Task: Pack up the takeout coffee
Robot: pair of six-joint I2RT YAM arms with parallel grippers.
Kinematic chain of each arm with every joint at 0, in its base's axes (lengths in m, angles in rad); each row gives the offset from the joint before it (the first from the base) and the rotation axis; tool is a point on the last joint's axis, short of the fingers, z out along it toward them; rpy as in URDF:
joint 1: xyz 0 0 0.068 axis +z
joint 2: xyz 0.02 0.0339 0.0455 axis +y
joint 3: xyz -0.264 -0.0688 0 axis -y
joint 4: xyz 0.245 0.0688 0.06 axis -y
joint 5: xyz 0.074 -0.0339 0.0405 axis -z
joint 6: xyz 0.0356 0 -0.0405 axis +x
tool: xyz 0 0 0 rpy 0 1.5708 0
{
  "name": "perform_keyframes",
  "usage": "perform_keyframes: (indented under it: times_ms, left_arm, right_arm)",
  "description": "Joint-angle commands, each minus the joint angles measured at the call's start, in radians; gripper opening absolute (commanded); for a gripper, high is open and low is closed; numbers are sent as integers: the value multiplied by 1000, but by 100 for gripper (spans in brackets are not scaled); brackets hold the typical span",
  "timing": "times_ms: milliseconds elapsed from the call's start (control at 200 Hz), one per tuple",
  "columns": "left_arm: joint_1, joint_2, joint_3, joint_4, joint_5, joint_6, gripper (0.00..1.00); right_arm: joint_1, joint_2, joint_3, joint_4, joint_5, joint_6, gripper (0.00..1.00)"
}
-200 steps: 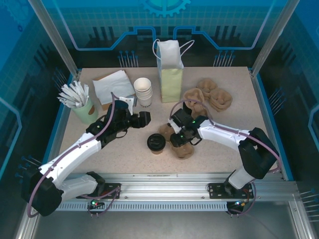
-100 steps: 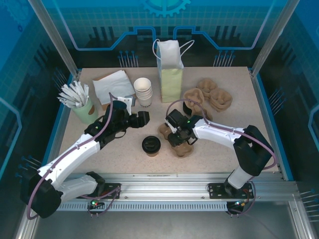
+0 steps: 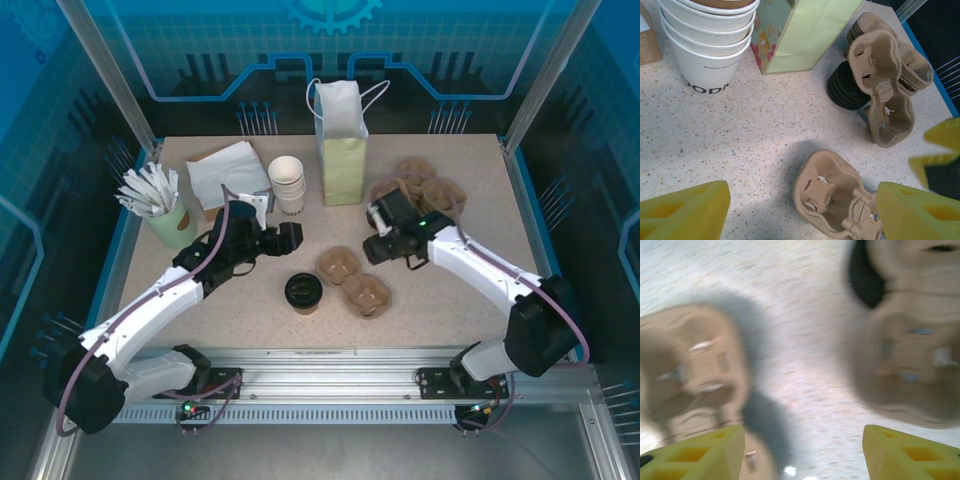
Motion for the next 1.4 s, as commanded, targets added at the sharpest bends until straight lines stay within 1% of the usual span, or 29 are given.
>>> perform_keyframes:
  times_ms: [0,120,255,370,495,610,785,970,1171,1396]
  left_arm:
    - [10,18,32,23,41,2,78]
    - [9,24,33,31,55,-1,78]
    - [9,31,35,41,68,-7,78]
    - [8,39,36,46,74,-6,78]
    - [9,40,37,46,81,-7,78]
    - [9,40,35,48,85,-7,78]
    - [8,38,34,50,85,-4,78]
    - [8,37,28,54,85,0,78]
    - [9,31,17,56,83,2,78]
    - [8,22,9,59,80,5,78]
  right_arm:
    - [-88,12,36,-12,95,-76,65]
    - [-167,46,69,-1,162,-134,64]
    - [-222,116,111,-5,172,-169,61]
    - [-236,190,146,-1,160,-180,55]
    - [-241,249,177,17,131,-182,52]
    - [-250,312,211,14,110,-189,47]
    - [-265,365,228,13,104,-196,42]
    - [-278,373,225,10,65,-199,32]
    - [-288,334,213,-4,47,-206,23]
    - [-300,248,192,-36,3,-209,17]
